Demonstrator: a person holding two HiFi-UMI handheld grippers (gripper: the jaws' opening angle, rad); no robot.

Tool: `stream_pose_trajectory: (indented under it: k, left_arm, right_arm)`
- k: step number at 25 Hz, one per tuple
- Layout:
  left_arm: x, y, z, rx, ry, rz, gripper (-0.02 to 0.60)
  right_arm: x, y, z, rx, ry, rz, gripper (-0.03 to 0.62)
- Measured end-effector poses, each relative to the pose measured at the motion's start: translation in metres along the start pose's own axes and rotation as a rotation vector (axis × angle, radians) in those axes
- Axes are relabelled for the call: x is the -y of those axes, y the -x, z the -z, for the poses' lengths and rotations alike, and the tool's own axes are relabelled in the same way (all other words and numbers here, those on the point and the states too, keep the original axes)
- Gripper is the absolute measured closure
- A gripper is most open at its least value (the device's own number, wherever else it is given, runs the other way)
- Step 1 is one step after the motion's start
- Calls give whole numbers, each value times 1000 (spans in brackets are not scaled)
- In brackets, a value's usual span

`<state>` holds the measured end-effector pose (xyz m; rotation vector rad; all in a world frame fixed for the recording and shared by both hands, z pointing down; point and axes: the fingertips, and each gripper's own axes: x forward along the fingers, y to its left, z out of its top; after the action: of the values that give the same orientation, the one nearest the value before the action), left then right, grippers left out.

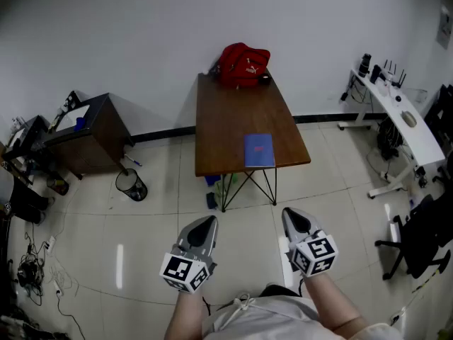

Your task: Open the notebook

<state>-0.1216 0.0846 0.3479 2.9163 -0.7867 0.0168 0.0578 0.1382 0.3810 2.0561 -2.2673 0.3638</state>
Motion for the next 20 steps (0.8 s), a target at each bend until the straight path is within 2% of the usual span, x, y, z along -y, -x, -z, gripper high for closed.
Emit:
stream_pose_trajectory:
  k: [5,10,14,18,20]
  left_arm:
    - [-14,-11,8,14,14,3,588]
    - [-38,-39,29,-8,39,-2,588]
    - [-68,-80,41,-36,50,-18,588]
    - [-106,-136,46,-62,20,-43,588]
    - [-126,-166,55,-77,43,-45,588]
  right_arm:
    - [0,-23,7,-16,0,-14,586]
    - [19,-64,22,-45,-15,-14,586]
    - [48,-110,28,-72,-33,-19,586]
    - [91,-166,24,-76,-27,-5,586]
    - [115,-194,29,-105,-37,7,586]
